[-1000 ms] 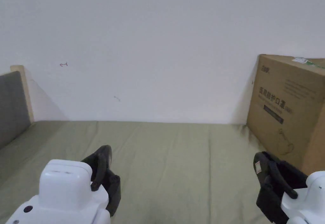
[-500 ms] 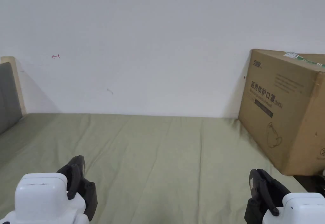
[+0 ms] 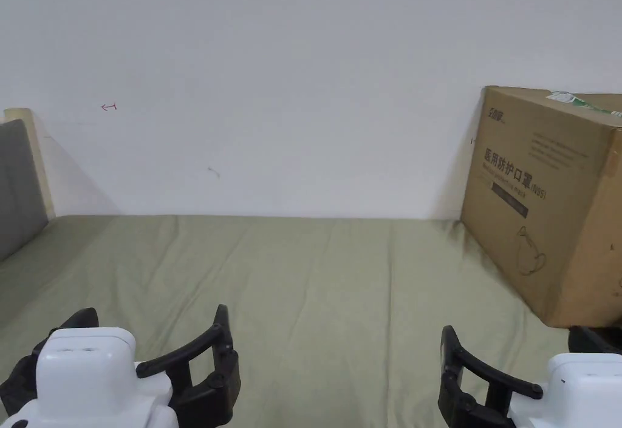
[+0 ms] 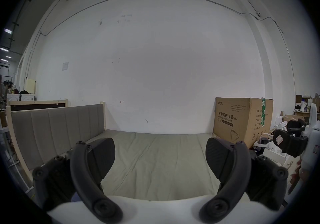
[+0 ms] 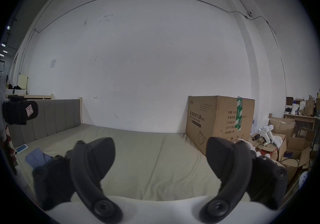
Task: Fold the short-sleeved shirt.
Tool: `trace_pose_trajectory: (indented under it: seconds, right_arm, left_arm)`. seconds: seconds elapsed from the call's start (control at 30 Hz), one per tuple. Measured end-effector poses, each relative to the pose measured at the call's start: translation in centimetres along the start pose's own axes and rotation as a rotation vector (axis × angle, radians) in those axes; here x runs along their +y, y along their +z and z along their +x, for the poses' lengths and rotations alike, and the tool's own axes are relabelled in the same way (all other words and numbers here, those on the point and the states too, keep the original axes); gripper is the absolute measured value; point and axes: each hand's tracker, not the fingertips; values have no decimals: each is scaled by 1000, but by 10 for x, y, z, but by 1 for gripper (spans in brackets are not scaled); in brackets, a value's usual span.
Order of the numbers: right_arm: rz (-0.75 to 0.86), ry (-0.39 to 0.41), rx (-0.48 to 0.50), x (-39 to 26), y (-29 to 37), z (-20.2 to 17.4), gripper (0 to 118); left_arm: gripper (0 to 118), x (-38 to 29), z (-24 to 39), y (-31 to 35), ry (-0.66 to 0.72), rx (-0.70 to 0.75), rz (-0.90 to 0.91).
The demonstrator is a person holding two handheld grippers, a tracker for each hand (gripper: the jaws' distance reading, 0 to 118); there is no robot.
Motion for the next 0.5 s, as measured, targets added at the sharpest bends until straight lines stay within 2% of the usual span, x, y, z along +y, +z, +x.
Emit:
trace_pose_trajectory:
  seconds: [0.07, 0.23, 0.33, 0.5]
  right_arm:
    - [-37, 26, -6, 1, -2, -2, 118]
    - [-9, 17, 1, 5, 4, -4, 118]
    - [-17, 16, 10, 5, 1, -5, 118]
    - [-30, 24, 24, 4, -2, -8, 118]
  left_arm:
    - [113, -1, 0, -2, -1, 7, -9]
    - [112, -2, -3, -3, -26, 19, -16]
    - [112, -1, -6, -7, -15, -45, -36]
    - [112, 0, -5, -5, -9, -7, -22]
